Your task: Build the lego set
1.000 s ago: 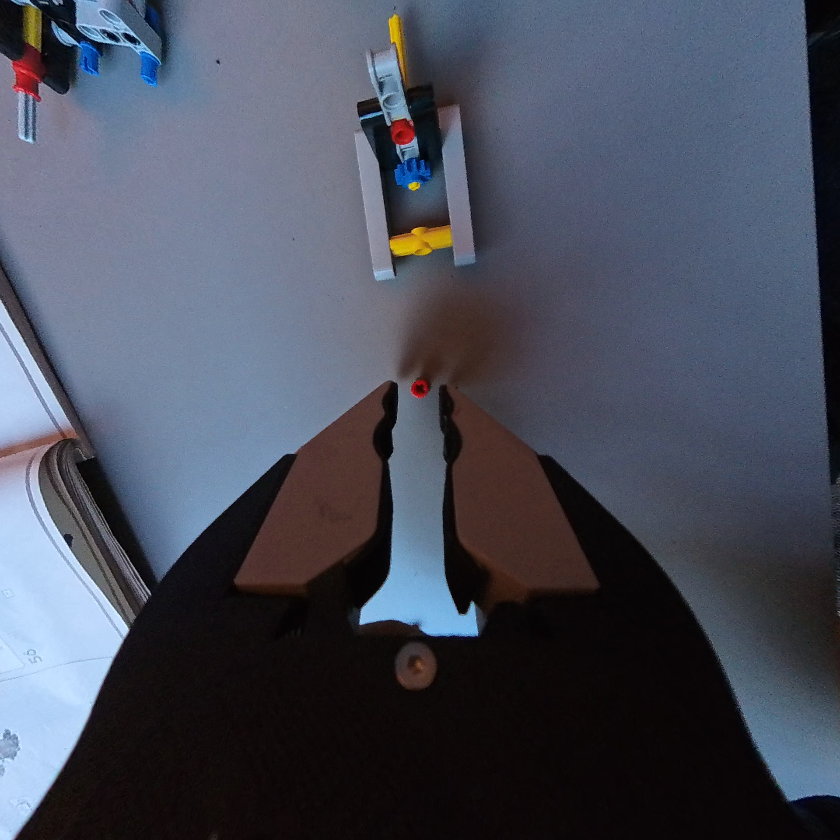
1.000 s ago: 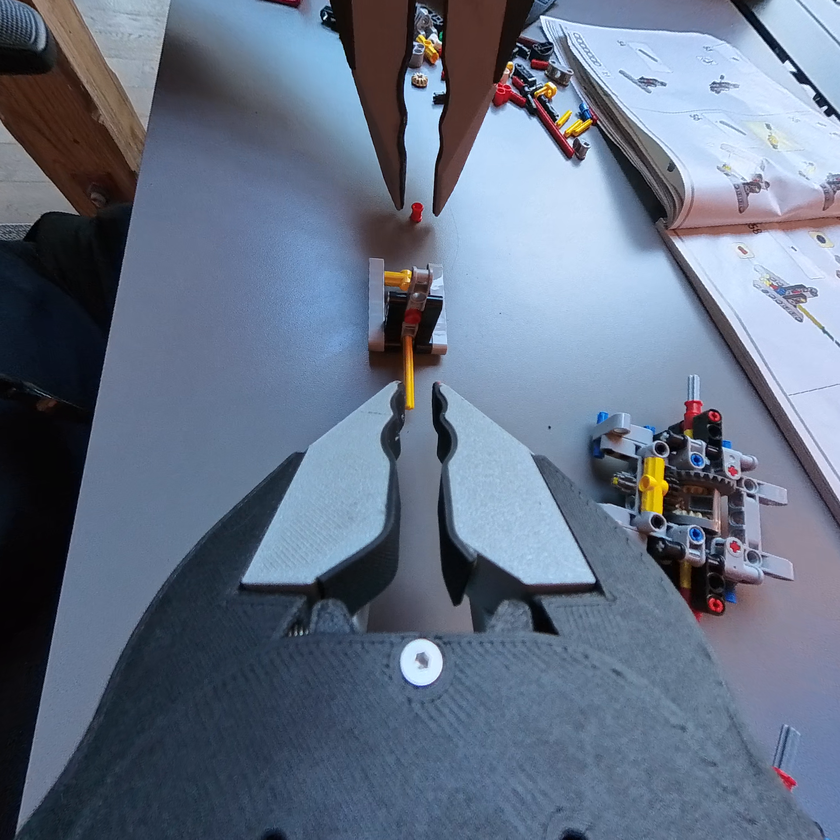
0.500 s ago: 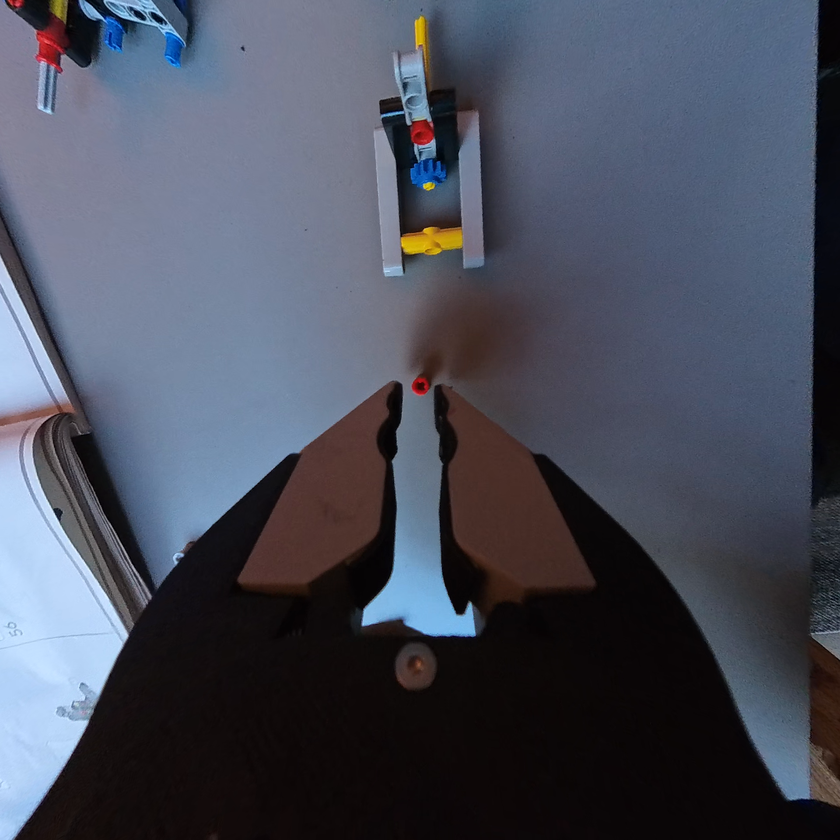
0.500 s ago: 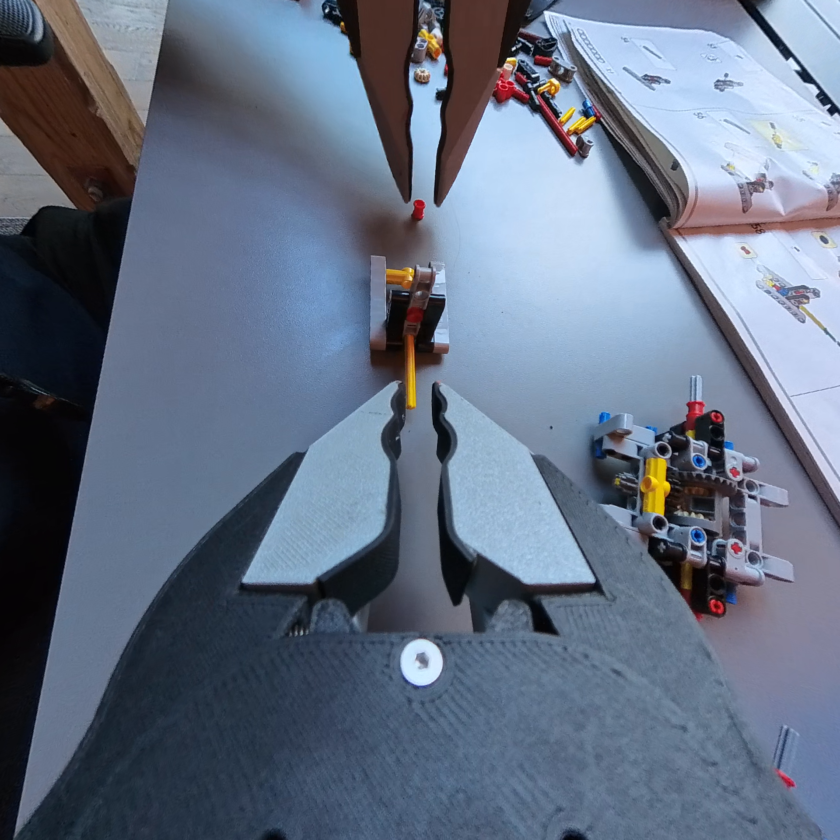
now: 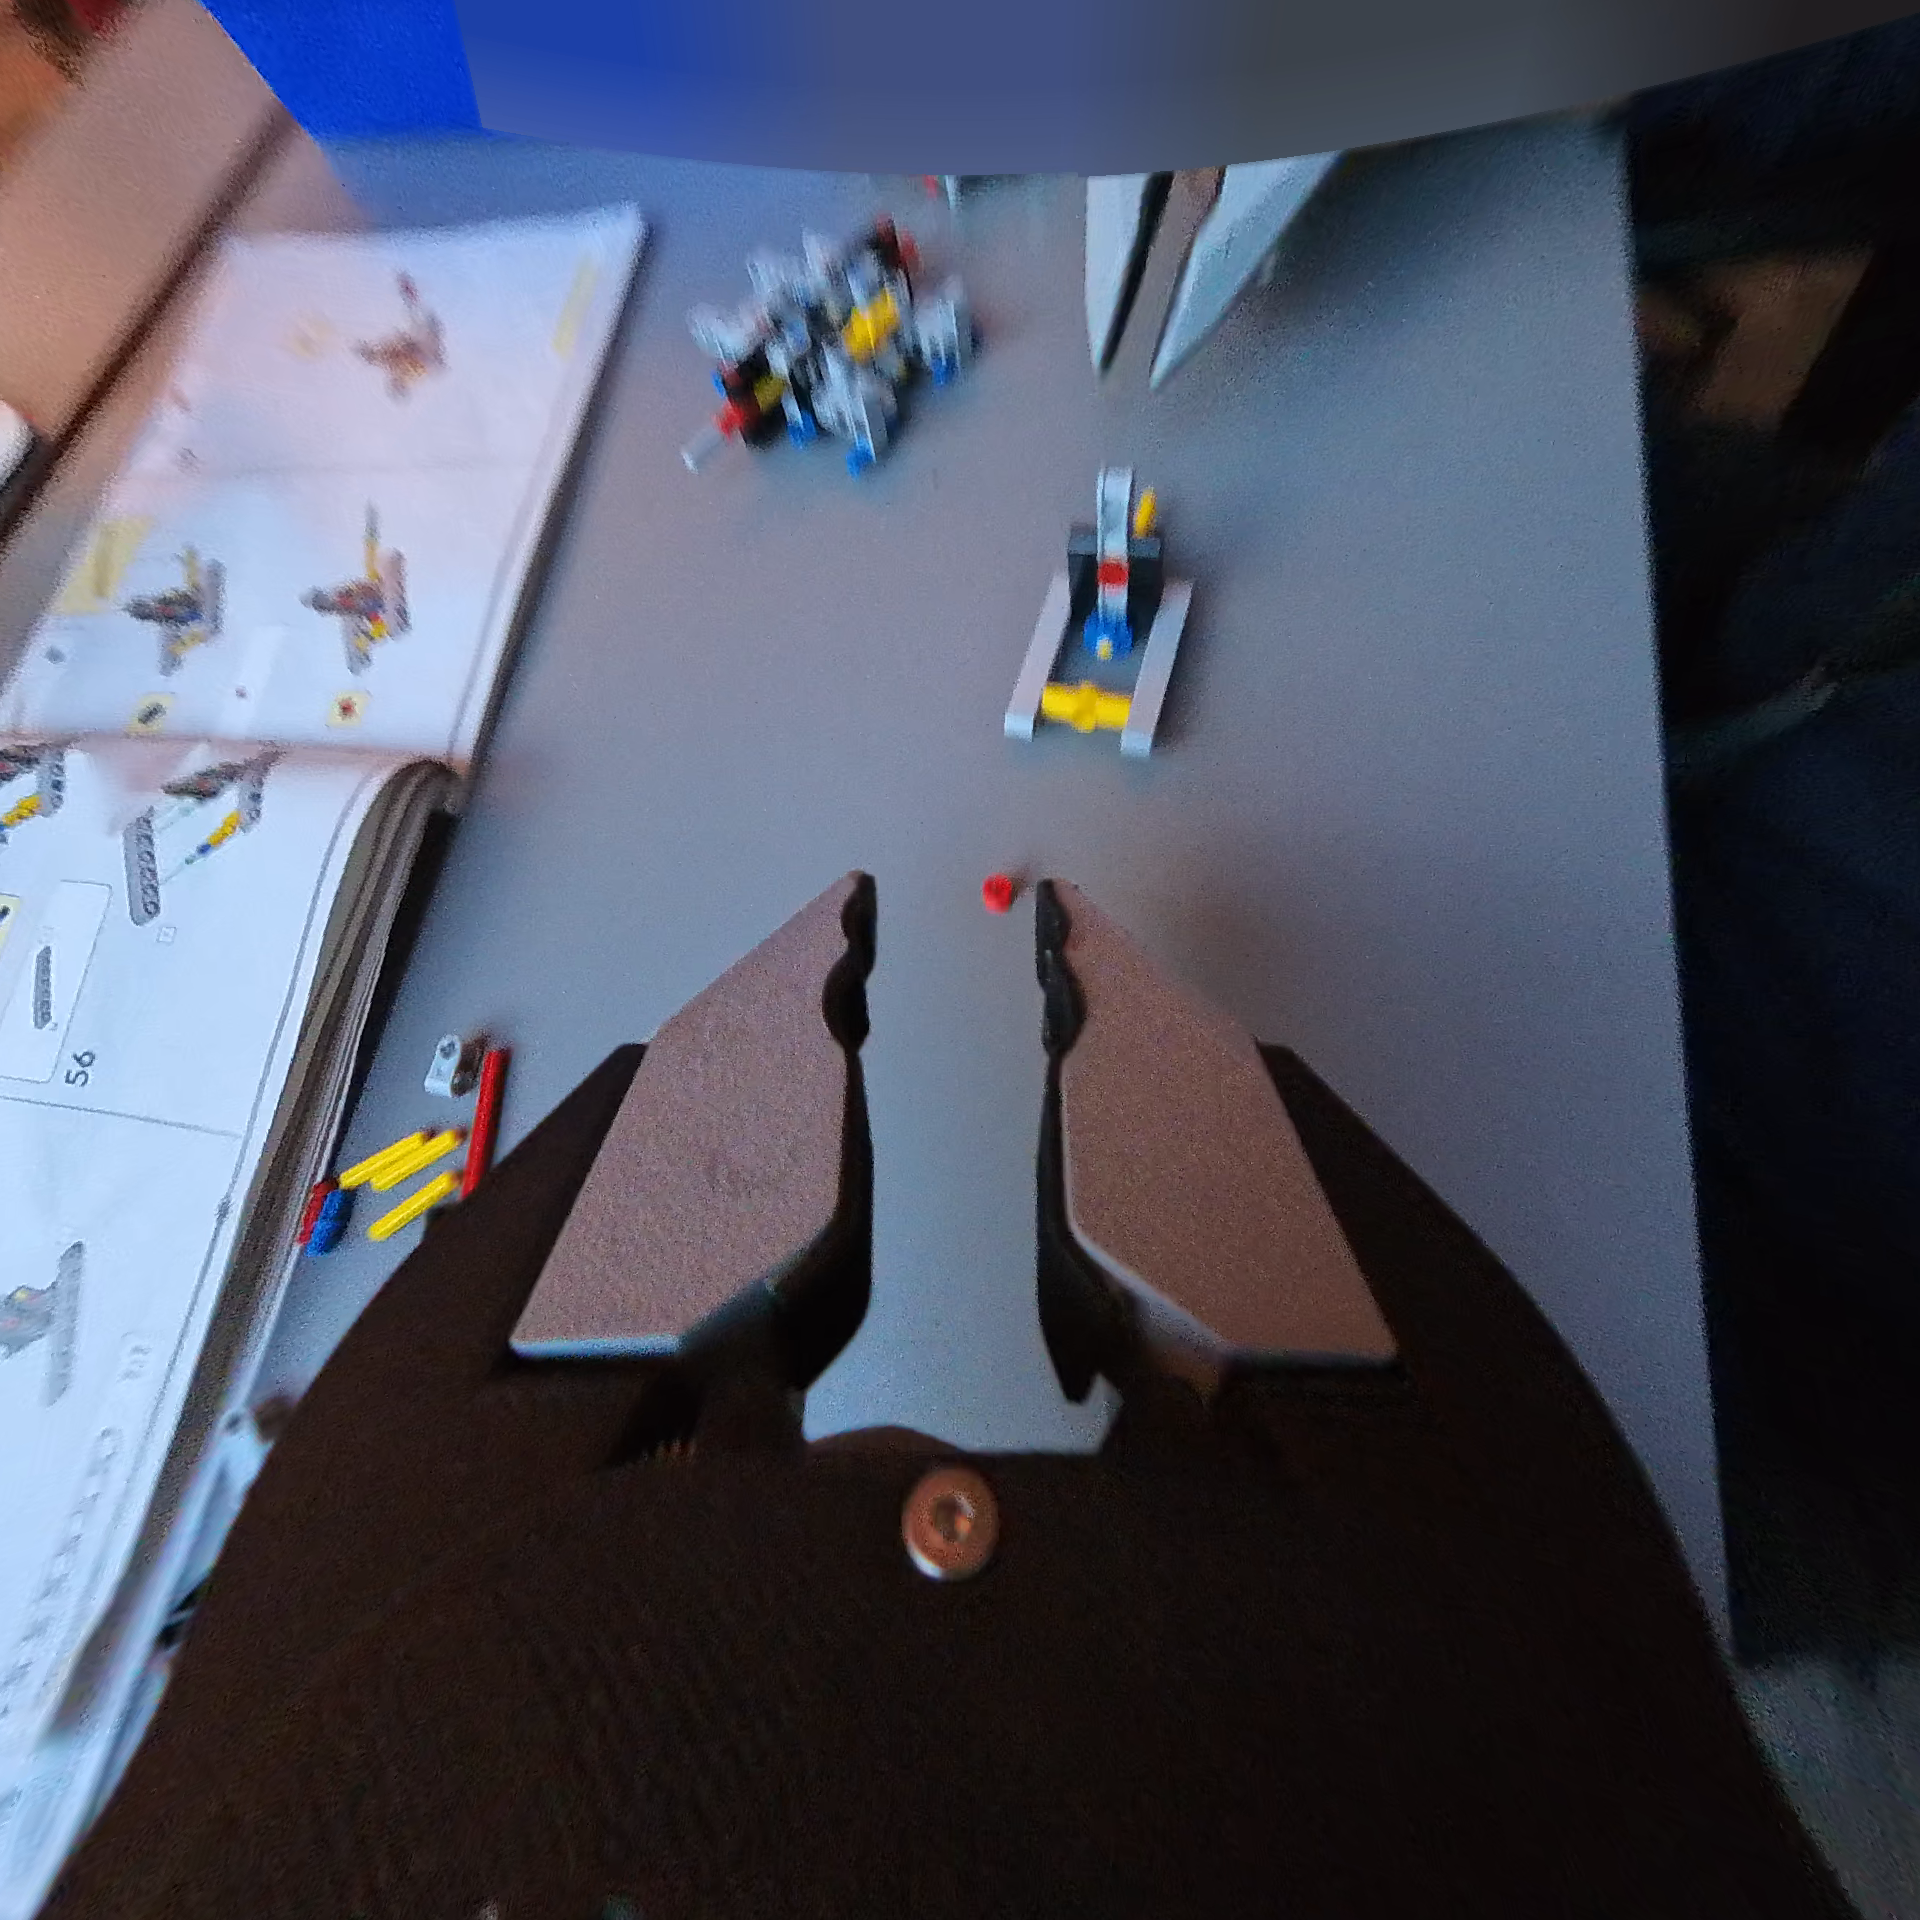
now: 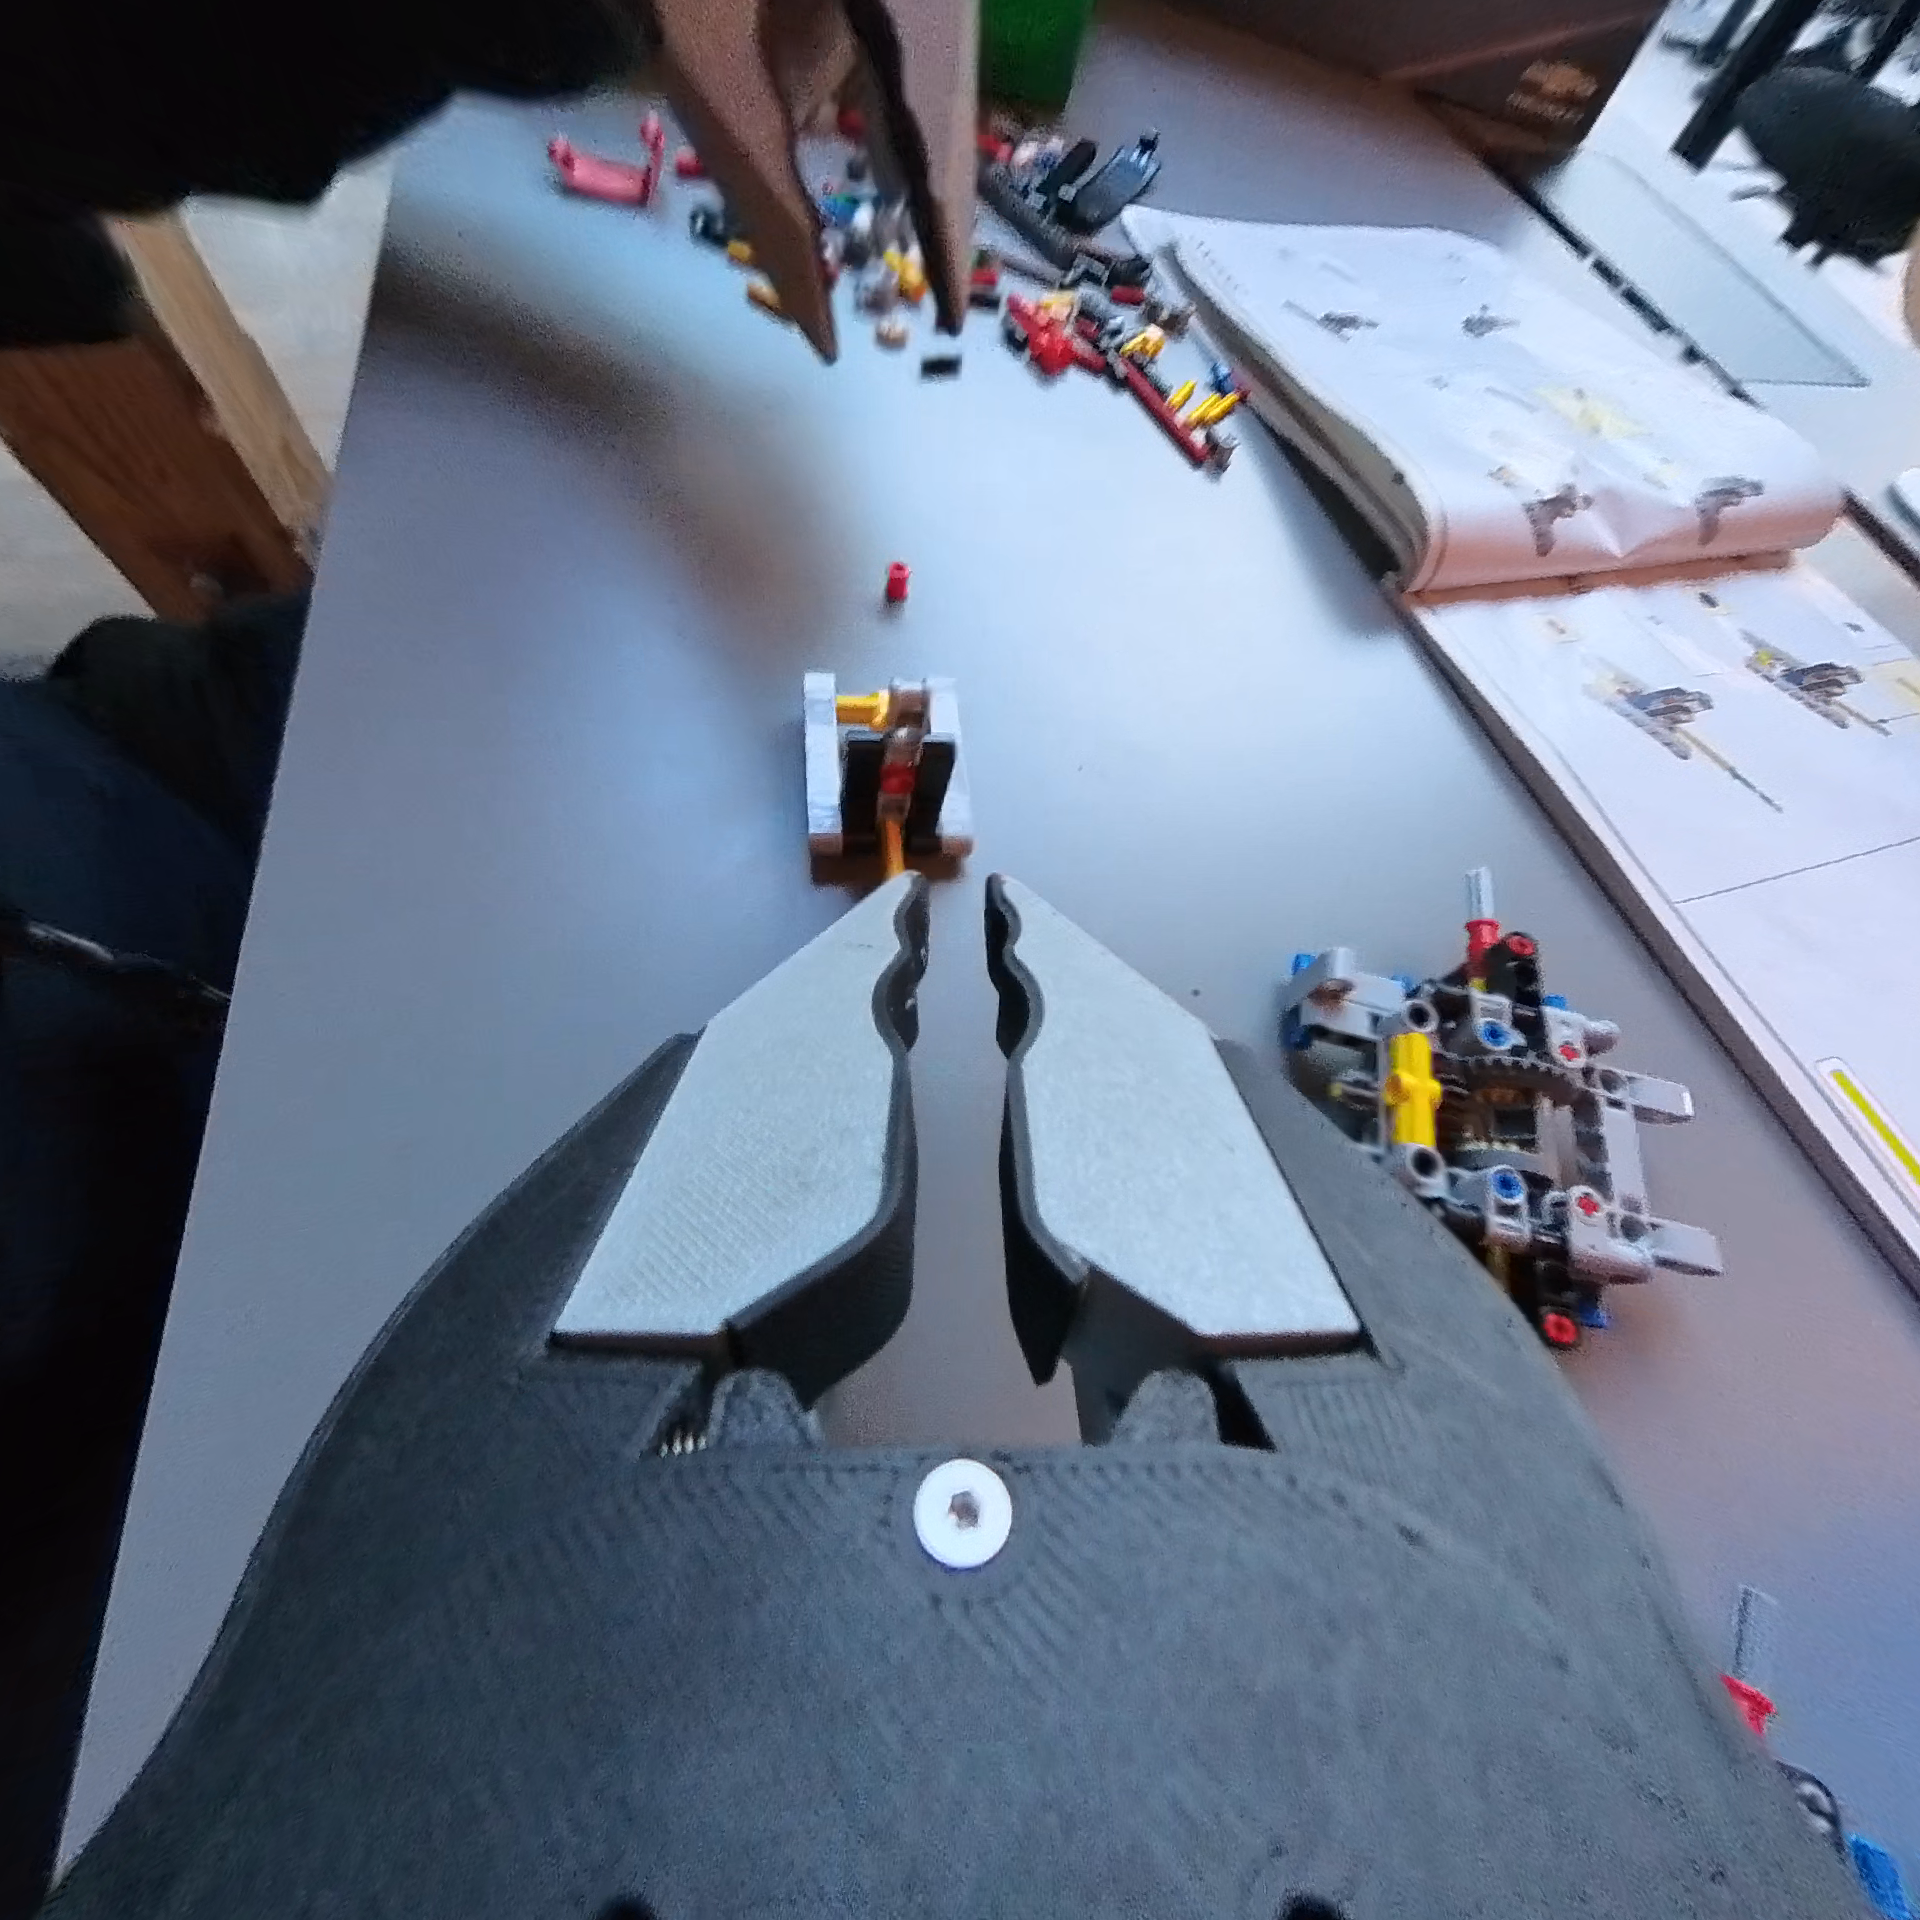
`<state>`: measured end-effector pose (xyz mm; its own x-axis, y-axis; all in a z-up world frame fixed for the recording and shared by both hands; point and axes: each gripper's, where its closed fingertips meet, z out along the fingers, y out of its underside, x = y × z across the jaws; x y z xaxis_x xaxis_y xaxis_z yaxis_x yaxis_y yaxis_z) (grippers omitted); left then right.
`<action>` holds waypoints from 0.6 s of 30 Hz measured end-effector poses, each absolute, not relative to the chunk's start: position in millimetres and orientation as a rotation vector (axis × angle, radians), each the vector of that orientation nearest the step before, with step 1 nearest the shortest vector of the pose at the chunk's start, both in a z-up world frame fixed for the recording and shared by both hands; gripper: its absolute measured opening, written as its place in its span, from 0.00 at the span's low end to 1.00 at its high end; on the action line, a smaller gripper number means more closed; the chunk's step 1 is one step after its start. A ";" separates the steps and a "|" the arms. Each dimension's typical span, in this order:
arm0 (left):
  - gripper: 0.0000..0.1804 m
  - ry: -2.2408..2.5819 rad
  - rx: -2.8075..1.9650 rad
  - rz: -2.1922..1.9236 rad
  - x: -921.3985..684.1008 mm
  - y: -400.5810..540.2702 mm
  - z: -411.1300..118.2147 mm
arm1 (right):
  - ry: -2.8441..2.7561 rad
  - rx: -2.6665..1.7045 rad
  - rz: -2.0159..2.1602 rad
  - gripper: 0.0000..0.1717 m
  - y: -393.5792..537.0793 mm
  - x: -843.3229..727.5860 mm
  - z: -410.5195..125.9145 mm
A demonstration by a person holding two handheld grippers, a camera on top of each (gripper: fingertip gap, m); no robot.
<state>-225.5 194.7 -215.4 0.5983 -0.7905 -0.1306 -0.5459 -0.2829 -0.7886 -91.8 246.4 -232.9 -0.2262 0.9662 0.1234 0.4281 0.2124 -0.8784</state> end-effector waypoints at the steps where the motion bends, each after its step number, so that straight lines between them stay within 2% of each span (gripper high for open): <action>1: 0.15 0.997 -1.906 -0.390 -221.8 196.3 -208.3 | -1.737 -1.302 0.975 0.04 250.0 -91.7 -227.0; 9: 0.14 0.899 -1.658 -0.230 -218.0 213.4 -197.6 | -1.420 -1.293 1.055 0.05 292.1 -83.4 -186.4; 18: 0.11 0.926 -1.643 -0.222 -216.1 217.3 -206.8 | -1.443 -1.341 1.037 0.04 300.9 -85.9 -200.6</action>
<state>-216.1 217.3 -206.8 0.6675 -0.6686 -0.3278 -0.4475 -0.0083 -0.8942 -85.9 300.9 -200.6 -0.0259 0.9977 0.0619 0.2593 0.0665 -0.9635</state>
